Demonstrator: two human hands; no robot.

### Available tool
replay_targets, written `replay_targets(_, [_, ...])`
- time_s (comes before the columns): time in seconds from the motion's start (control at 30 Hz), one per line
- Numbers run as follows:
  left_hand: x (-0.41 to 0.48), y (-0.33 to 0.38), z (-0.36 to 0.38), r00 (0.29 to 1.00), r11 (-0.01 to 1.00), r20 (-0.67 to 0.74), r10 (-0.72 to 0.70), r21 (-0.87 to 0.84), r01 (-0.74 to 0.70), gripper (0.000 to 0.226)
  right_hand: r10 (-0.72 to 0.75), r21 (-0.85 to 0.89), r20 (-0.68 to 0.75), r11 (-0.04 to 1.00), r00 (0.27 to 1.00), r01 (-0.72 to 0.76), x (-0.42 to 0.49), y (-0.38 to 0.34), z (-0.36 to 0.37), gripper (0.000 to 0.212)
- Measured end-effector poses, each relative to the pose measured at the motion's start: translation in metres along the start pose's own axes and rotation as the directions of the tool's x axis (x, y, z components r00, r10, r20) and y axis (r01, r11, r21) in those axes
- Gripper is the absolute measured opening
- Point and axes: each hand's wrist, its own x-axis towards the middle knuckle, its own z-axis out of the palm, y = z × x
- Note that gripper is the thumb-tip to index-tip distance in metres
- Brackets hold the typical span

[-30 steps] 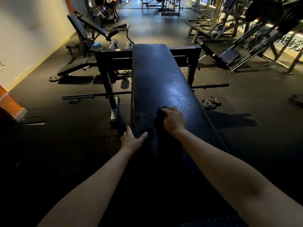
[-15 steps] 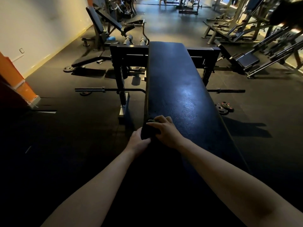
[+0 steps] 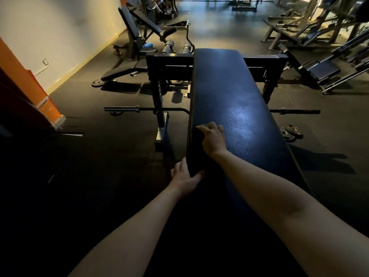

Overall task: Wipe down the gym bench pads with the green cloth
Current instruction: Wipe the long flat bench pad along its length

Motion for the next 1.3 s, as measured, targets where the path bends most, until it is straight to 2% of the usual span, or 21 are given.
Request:
replay_targets(0.13, [0.001, -0.002, 0.003, 0.999, 1.000, -0.032, 0.012, 0.008, -0.012, 0.095, 0.008, 0.015, 0.052, 1.000, 0.999, -0.009, -0.001, -0.004, 0.005, 0.047])
replay_targets(0.4, [-0.007, -0.003, 0.007, 0.994, 0.997, -0.098, 0.055, -0.045, -0.060, 0.088, -0.222, 0.056, 0.174, 0.975, 0.959, 0.216, -0.049, -0.012, -0.011, 0.038])
replay_targets(0.67, [-0.027, -0.011, 0.014, 0.992, 0.995, -0.068, 0.103, 0.016, -0.102, 0.088, -0.324, 0.201, 0.235, 0.938, 0.916, 0.281, -0.090, 0.001, -0.014, 0.033])
replay_targets(0.73, [-0.027, -0.010, 0.012, 0.993, 0.994, -0.063, 0.101, 0.035, -0.099, 0.087, -0.281, 0.198, 0.153, 0.948, 0.947, 0.250, -0.095, 0.003, -0.017, 0.033])
replay_targets(0.77, [-0.027, -0.008, 0.010, 0.994, 0.995, -0.058, 0.097, 0.042, -0.095, 0.088, -0.223, 0.177, 0.061, 0.962, 0.973, 0.209, -0.094, 0.005, -0.016, 0.035])
replay_targets(0.83, [-0.025, -0.005, 0.007, 0.995, 0.995, -0.051, 0.088, 0.056, -0.085, 0.088, -0.052, 0.148, -0.135, 0.986, 0.990, 0.071, -0.082, 0.008, -0.018, 0.036])
replay_targets(0.87, [-0.024, -0.003, 0.006, 0.996, 0.996, -0.047, 0.076, 0.055, -0.073, 0.088, 0.051, 0.135, -0.172, 0.990, 0.984, -0.028, -0.072, 0.008, -0.021, 0.037])
replay_targets(0.97, [-0.021, -0.001, 0.009, 0.998, 0.999, -0.040, 0.048, 0.010, -0.048, 0.087, 0.307, 0.094, -0.072, 0.949, 0.949, -0.300, -0.044, 0.010, -0.026, 0.046])
replay_targets(1.03, [-0.019, -0.002, 0.011, 0.999, 0.999, -0.036, 0.031, -0.033, -0.032, 0.088, 0.369, 0.077, -0.019, 0.927, 0.929, -0.367, -0.029, 0.015, -0.023, 0.047])
replay_targets(1.13, [-0.018, -0.003, 0.013, 0.999, 0.999, -0.044, 0.031, -0.042, -0.033, 0.090, 0.292, 0.054, 0.016, 0.955, 0.956, -0.292, -0.021, 0.006, -0.013, 0.041])
replay_targets(1.3, [-0.021, -0.005, 0.018, 0.990, 0.993, -0.118, 0.082, -0.073, -0.091, 0.081, -0.024, 0.054, 0.097, 0.998, 0.995, 0.019, -0.037, -0.027, -0.002, 0.030])
